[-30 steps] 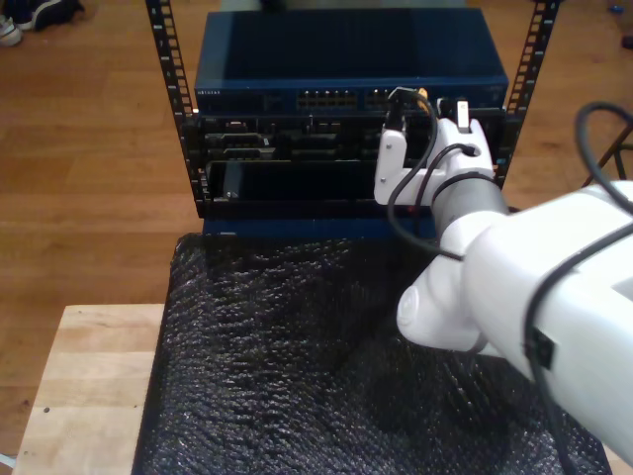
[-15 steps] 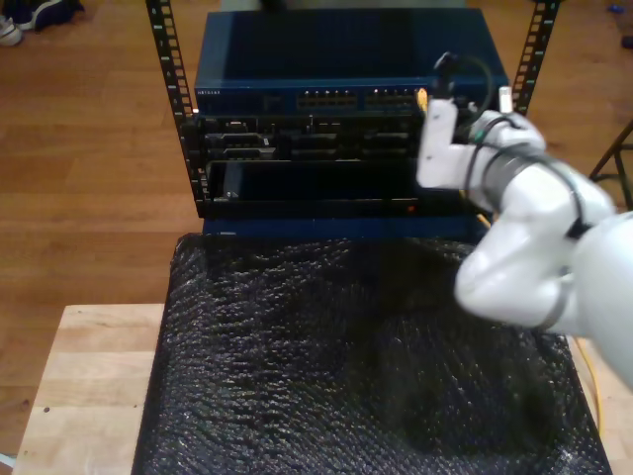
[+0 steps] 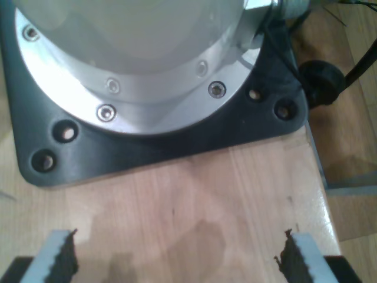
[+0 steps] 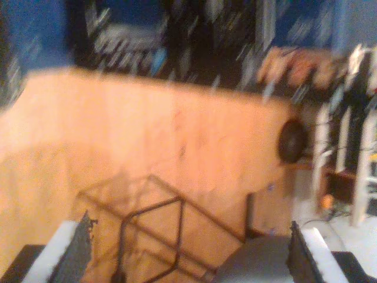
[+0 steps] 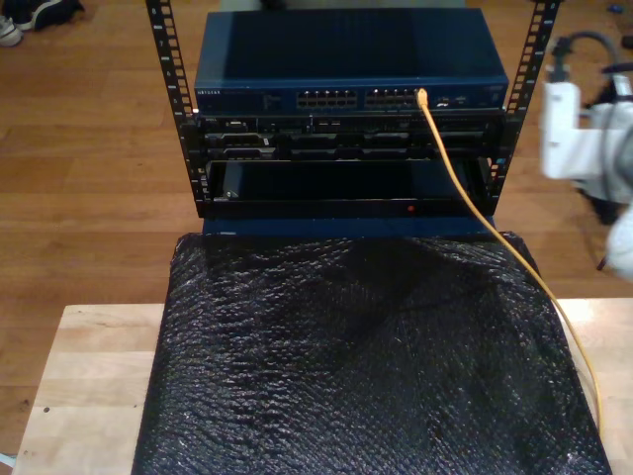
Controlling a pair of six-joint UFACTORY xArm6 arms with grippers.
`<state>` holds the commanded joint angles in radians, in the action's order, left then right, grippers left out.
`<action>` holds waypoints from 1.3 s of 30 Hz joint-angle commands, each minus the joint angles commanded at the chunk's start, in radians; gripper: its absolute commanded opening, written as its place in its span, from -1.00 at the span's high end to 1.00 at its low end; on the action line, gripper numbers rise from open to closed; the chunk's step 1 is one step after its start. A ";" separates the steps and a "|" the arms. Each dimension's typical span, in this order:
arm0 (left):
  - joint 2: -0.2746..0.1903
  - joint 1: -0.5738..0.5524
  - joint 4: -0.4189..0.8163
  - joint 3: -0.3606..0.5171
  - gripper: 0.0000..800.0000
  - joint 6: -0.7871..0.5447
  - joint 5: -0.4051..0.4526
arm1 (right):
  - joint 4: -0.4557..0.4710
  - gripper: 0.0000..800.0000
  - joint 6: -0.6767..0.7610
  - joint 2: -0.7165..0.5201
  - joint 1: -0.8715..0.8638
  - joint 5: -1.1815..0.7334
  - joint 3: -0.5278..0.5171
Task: Grab the cable and plug it in
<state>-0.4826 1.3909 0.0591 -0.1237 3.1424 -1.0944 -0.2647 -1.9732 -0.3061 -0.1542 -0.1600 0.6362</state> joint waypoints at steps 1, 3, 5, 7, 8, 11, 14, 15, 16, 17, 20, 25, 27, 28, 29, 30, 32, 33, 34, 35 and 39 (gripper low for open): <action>-0.002 0.000 0.000 0.000 -1.00 0.000 0.000 | 0.000 -0.96 -0.026 -0.012 -0.034 -0.040 0.000; -0.002 0.000 0.000 0.000 -1.00 0.000 0.000 | -0.003 -0.97 -0.077 -0.041 -0.098 -0.121 0.005; -0.002 0.000 0.000 0.000 -1.00 0.000 0.000 | -0.005 -0.97 -0.121 -0.064 -0.163 -0.201 0.009; 0.000 0.000 0.000 0.000 -1.00 0.000 0.000 | -0.005 -0.97 -0.161 -0.084 -0.219 -0.276 0.009; -0.002 0.000 0.000 0.000 -1.00 0.000 0.000 | -0.003 -0.97 -0.183 -0.092 -0.244 -0.310 0.009; -0.002 0.000 0.000 0.000 -1.00 0.000 0.000 | 0.000 -0.97 -0.265 -0.120 -0.304 -0.417 0.009; -0.002 0.000 0.000 0.000 -1.00 0.000 0.000 | 0.000 -0.97 -0.354 -0.144 -0.388 -0.529 0.000; 0.000 0.000 0.000 0.000 -1.00 0.000 0.000 | 0.000 -0.97 -0.379 -0.155 -0.420 -0.562 -0.002; -0.002 0.000 0.000 0.000 -1.00 0.000 0.000 | 0.000 -0.97 -0.399 -0.164 -0.451 -0.595 -0.009; -0.002 0.000 0.000 0.000 -1.00 0.000 0.000 | 0.002 -0.97 -0.425 -0.178 -0.488 -0.631 -0.025; -0.002 0.000 0.000 0.000 -1.00 0.000 0.000 | 0.006 -0.97 -0.520 -0.221 -0.594 -0.703 -0.074; -0.002 0.000 0.000 0.000 -1.00 0.000 0.000 | 0.006 -0.97 -0.706 -0.265 -0.770 -0.802 -0.135; -0.002 0.000 0.000 0.000 -1.00 0.000 0.000 | 0.008 -0.97 -0.763 -0.272 -0.825 -0.839 -0.144; -0.002 0.000 0.000 0.000 -1.00 0.000 0.000 | 0.008 -0.97 -0.790 -0.273 -0.855 -0.859 -0.150; -0.002 0.000 0.000 0.000 -1.00 0.000 0.000 | 0.009 -0.97 -0.821 -0.276 -0.881 -0.878 -0.155; -0.002 0.000 0.000 0.000 -1.00 0.000 0.000 | 0.014 -0.97 -0.850 -0.281 -0.908 -0.895 -0.155; -0.002 0.000 0.000 0.000 -1.00 0.000 0.000 | 0.020 -0.97 -0.902 -0.293 -0.961 -0.925 -0.157; -0.002 0.000 0.000 0.000 -1.00 0.000 0.000 | 0.020 -0.97 -0.913 -0.295 -0.980 -0.936 -0.155; -0.002 0.000 0.000 0.000 -1.00 0.000 0.000 | 0.018 -0.97 -0.916 -0.296 -0.993 -0.945 -0.157; -0.002 0.000 0.000 0.000 -1.00 0.000 0.000 | 0.020 -0.97 -0.916 -0.296 -0.996 -0.953 -0.152; 0.000 0.000 0.000 0.000 -1.00 0.000 0.000 | 0.034 -0.97 -0.919 -0.315 -1.000 -0.996 -0.146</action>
<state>-0.4826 1.3909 0.0591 -0.1237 3.1424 -1.0944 -0.2309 -2.8923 -0.6206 -1.1546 -1.1558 0.4904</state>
